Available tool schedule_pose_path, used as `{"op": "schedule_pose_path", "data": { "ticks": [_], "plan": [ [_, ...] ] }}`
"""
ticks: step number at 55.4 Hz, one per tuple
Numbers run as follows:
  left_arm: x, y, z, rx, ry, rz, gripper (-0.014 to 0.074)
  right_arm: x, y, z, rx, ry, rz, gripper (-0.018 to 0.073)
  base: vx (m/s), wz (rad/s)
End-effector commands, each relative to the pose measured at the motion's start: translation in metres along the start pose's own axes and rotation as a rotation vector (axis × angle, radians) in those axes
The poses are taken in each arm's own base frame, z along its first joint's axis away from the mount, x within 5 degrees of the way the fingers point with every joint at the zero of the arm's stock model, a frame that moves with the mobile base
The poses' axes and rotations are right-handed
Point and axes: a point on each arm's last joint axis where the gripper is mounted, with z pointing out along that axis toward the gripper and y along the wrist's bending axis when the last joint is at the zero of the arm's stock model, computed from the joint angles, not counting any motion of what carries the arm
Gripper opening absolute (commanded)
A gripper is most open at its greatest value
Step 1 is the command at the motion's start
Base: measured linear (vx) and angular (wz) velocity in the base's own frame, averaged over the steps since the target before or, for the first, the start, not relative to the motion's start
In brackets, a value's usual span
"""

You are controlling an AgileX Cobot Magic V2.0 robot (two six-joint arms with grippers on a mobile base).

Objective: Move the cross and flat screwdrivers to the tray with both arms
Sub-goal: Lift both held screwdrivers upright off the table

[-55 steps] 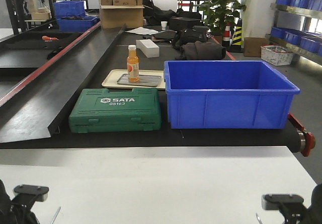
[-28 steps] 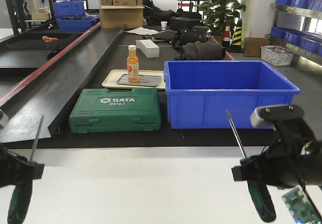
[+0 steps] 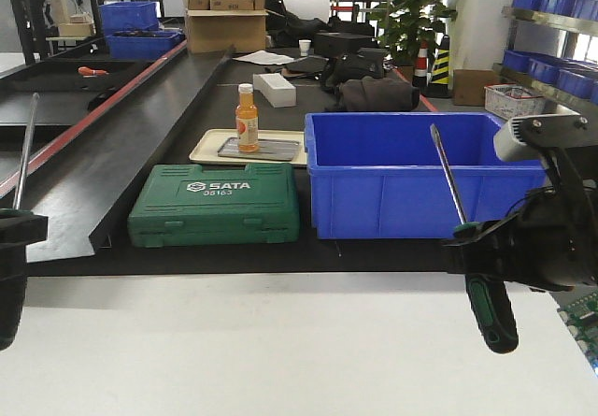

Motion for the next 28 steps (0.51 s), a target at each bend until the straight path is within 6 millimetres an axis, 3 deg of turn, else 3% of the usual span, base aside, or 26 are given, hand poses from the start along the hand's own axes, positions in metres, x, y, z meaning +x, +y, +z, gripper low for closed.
{"op": "schedule_pose_path", "data": {
  "ticks": [1,28],
  "plan": [
    [-0.0178,-0.0022,-0.0112,-0.014,-0.113,-0.015,0.0,-0.0191,0.0026,-0.0184,0.007,-0.138,0.0,-0.0008,0.0,0.0],
    [-0.0178,-0.0022,-0.0112,-0.014,-0.113,-0.015,0.0,-0.0192,0.0025,-0.0185,0.007,-0.139,0.0,-0.0008,0.0,0.0]
  ]
}}
